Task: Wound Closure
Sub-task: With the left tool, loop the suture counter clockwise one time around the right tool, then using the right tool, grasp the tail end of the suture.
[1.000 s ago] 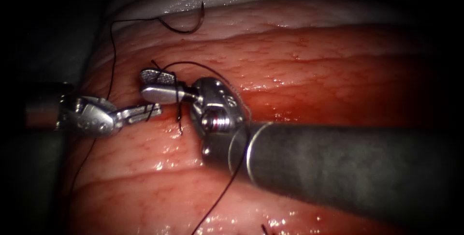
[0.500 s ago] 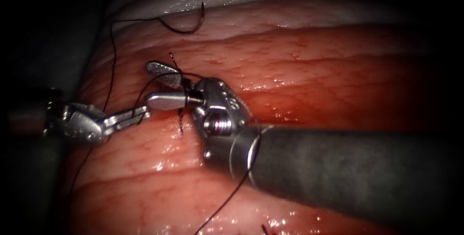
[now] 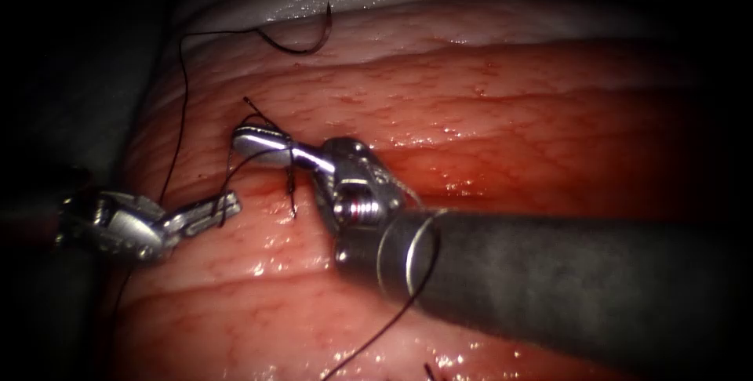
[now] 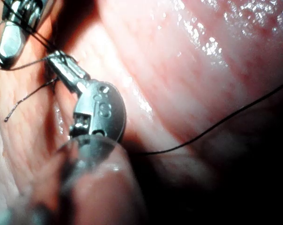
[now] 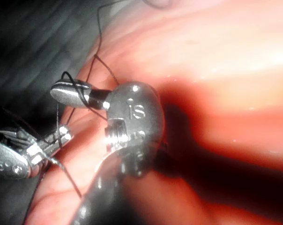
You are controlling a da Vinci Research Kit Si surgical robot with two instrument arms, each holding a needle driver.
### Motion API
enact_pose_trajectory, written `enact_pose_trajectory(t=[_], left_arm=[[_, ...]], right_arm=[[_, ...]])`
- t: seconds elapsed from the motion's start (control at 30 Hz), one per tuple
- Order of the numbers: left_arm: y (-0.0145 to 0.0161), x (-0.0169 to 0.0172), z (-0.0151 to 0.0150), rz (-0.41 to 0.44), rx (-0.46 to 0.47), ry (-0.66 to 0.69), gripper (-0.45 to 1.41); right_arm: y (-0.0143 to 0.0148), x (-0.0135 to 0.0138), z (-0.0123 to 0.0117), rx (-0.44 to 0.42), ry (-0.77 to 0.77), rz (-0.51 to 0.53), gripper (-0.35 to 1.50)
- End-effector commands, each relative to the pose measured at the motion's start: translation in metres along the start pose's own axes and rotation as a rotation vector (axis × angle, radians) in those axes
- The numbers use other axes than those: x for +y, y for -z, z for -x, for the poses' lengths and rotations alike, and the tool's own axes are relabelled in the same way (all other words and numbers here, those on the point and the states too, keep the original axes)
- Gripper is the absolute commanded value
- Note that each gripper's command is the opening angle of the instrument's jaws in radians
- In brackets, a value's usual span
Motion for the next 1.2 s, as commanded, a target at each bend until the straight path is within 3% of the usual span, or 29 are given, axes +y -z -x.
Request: enact_pose_trajectory(t=[0.03, 0.13, 0.17, 0.2, 0.23, 0.33, 0.43, 0.53, 0.7, 0.8, 0.93, 1.1, 1.2], left_arm=[[-0.0005, 0.0004, 0.0004, -0.009, -0.030, -0.021, -0.45], [-0.0007, 0.0003, 0.0007, -0.030, -0.107, -0.101, -0.45], [-0.0011, 0.0003, 0.0012, -0.040, -0.157, -0.116, -0.45], [-0.0013, 0.0003, 0.0015, -0.034, -0.153, -0.120, -0.45], [-0.0019, 0.0005, 0.0023, -0.025, -0.165, -0.130, -0.45], [-0.0025, 0.0008, 0.0033, -0.023, -0.187, -0.140, -0.45], [-0.0028, 0.0009, 0.0040, -0.027, -0.200, -0.147, -0.45], [-0.0030, 0.0013, 0.0041, -0.031, -0.207, -0.152, -0.45], [-0.0025, 0.0021, 0.0032, -0.034, -0.217, -0.187, -0.45], [-0.0025, 0.0022, 0.0022, -0.031, -0.219, -0.213, -0.45], [-0.0034, 0.0021, 0.0013, -0.030, -0.229, -0.249, -0.45], [-0.0048, 0.0024, 0.0012, -0.029, -0.235, -0.282, -0.45], [-0.0052, 0.0026, 0.0013, -0.018, -0.240, -0.289, -0.45]], right_arm=[[-0.0002, -0.0001, 0.0007, 0.002, 0.011, 0.033, 0.17], [0.0003, -0.0006, 0.0006, 0.017, 0.029, 0.102, 0.37], [0.0004, -0.0010, 0.0006, 0.026, 0.030, 0.128, 0.84], [0.0003, -0.0014, 0.0007, 0.031, 0.008, 0.134, 1.04], [0.0001, -0.0018, 0.0009, 0.022, -0.006, 0.080, 0.98], [0.0001, -0.0024, 0.0010, 0.022, -0.001, 0.057, 0.91], [0.0001, -0.0027, 0.0009, 0.034, -0.008, 0.032, 0.62], [0.0001, -0.0026, 0.0007, 0.045, -0.011, 0.027, 0.04], [0.0004, -0.0018, 0.0003, 0.066, -0.002, 0.093, -0.08], [0.0008, -0.0008, 0.0001, 0.091, 0.018, 0.187, 0.04], [0.0012, 0.0002, -0.0002, 0.089, 0.047, 0.256, 0.62], [0.0010, 0.0009, 0.0004, 0.038, 0.087, 0.336, 0.83], [0.0004, 0.0018, 0.0007, -0.009, 0.107, 0.396, 1.04]])
